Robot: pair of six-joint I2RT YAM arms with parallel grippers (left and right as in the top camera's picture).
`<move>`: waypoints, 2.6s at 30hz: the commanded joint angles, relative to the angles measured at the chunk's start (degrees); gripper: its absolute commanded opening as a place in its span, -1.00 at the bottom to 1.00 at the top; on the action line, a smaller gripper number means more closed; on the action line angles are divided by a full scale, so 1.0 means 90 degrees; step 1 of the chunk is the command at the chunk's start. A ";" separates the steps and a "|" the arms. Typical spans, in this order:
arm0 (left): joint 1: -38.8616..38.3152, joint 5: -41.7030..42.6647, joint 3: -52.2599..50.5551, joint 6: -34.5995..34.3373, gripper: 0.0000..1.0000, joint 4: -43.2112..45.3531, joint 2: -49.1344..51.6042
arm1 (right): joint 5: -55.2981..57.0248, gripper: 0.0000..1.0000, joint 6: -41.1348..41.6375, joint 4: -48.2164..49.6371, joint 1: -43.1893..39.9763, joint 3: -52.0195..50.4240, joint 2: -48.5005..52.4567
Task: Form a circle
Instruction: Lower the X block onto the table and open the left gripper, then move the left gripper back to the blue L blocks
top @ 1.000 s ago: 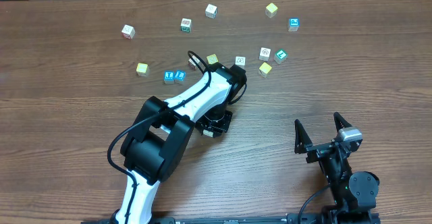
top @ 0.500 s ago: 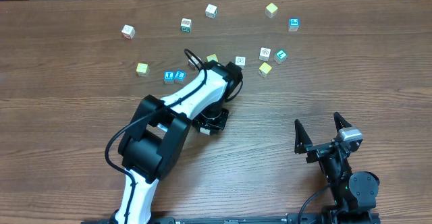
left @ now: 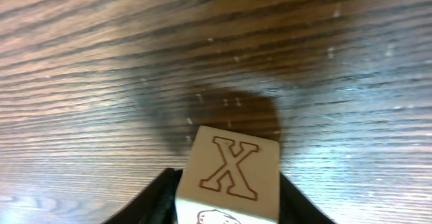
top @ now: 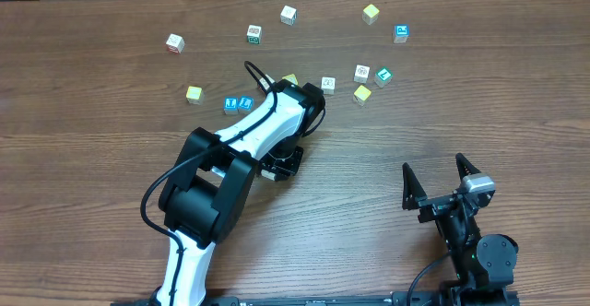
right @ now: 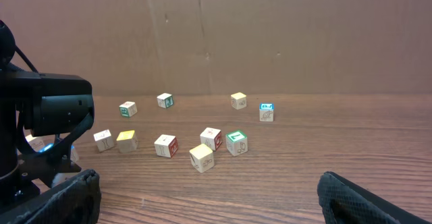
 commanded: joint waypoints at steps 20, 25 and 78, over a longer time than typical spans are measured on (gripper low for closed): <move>0.0027 -0.0223 0.0000 0.0148 0.04 -0.0068 -0.0005 | 0.0036 1.00 0.0019 0.0032 -0.0012 -0.0066 -0.0046; 0.0027 0.0049 0.0000 0.0153 0.23 -0.0036 -0.0005 | 0.0039 1.00 0.0019 0.0032 -0.0012 -0.0066 -0.0046; 0.1455 0.0544 0.3713 0.0282 0.73 -0.0529 -0.0010 | 0.0036 1.00 0.0019 0.0032 -0.0012 -0.0066 -0.0046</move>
